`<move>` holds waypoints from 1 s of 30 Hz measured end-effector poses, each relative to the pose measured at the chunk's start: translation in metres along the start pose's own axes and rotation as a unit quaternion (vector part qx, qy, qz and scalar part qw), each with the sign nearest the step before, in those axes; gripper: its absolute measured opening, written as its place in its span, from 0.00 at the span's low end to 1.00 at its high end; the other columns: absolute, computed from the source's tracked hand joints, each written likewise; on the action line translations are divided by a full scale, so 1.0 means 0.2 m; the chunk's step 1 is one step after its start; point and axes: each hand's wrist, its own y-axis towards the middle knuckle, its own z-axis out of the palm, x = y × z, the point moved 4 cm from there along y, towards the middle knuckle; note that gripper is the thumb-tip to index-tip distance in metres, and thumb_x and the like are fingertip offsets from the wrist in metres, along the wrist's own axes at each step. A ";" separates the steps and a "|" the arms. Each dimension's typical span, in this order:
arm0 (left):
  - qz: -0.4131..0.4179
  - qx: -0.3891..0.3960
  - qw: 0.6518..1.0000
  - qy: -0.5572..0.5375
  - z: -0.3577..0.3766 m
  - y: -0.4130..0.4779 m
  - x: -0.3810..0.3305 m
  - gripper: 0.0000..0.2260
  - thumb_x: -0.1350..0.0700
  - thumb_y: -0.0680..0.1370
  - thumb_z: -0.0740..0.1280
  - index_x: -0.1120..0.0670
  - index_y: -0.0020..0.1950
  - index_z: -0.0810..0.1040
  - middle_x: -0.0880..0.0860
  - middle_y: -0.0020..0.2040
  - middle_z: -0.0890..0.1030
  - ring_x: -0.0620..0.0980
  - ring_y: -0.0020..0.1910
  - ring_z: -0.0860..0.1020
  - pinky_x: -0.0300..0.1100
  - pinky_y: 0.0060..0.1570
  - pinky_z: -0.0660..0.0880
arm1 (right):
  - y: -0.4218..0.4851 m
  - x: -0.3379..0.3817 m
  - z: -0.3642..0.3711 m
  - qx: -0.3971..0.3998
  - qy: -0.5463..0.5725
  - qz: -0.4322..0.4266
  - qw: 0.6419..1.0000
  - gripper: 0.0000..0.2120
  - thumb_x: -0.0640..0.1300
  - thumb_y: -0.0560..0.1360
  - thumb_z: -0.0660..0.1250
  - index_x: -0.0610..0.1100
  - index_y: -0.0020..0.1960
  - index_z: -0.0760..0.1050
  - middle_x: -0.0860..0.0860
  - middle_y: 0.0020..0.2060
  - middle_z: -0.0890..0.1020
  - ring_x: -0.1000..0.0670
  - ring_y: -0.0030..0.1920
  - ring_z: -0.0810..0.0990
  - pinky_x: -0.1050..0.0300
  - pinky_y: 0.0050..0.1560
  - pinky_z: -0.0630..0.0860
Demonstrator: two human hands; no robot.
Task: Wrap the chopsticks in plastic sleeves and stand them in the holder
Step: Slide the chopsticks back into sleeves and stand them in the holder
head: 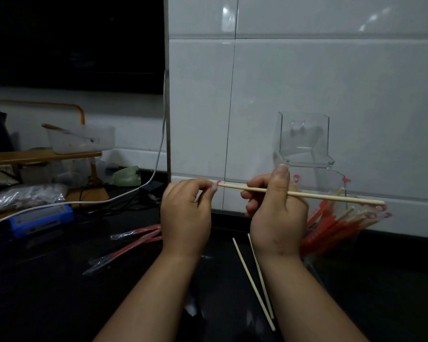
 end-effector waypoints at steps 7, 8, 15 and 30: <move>0.024 -0.001 1.000 0.017 0.00 0.00 0.00 0.02 0.56 0.74 0.71 0.54 0.44 0.83 0.44 0.39 0.78 0.38 0.41 0.67 0.37 0.42 0.65 | 0.00 -0.01 0.00 0.000 -0.041 -0.026 0.999 0.25 0.67 0.75 0.53 0.51 0.34 0.77 0.48 0.29 0.81 0.51 0.29 0.77 0.52 0.32 0.73; 0.023 -0.003 1.000 0.015 0.00 0.00 0.00 0.02 0.56 0.74 0.72 0.54 0.43 0.83 0.44 0.39 0.78 0.37 0.42 0.66 0.36 0.42 0.64 | 0.00 -0.01 0.00 -0.002 -0.055 -0.033 0.998 0.25 0.67 0.75 0.52 0.52 0.35 0.77 0.48 0.29 0.81 0.51 0.30 0.78 0.51 0.34 0.74; 0.020 -0.009 1.000 0.009 0.00 0.00 0.00 0.02 0.57 0.74 0.73 0.54 0.42 0.82 0.47 0.38 0.81 0.41 0.40 0.69 0.38 0.41 0.66 | 0.01 0.00 -0.01 -0.026 -0.078 -0.052 0.995 0.25 0.67 0.75 0.51 0.51 0.34 0.75 0.49 0.30 0.81 0.54 0.31 0.79 0.51 0.36 0.75; 0.014 0.003 1.000 0.010 0.01 0.00 0.01 0.03 0.55 0.74 0.71 0.54 0.43 0.83 0.47 0.39 0.81 0.42 0.41 0.70 0.43 0.41 0.71 | 0.00 0.00 -0.01 -0.012 -0.088 -0.068 0.994 0.24 0.65 0.76 0.50 0.52 0.35 0.75 0.51 0.28 0.80 0.55 0.30 0.79 0.56 0.34 0.73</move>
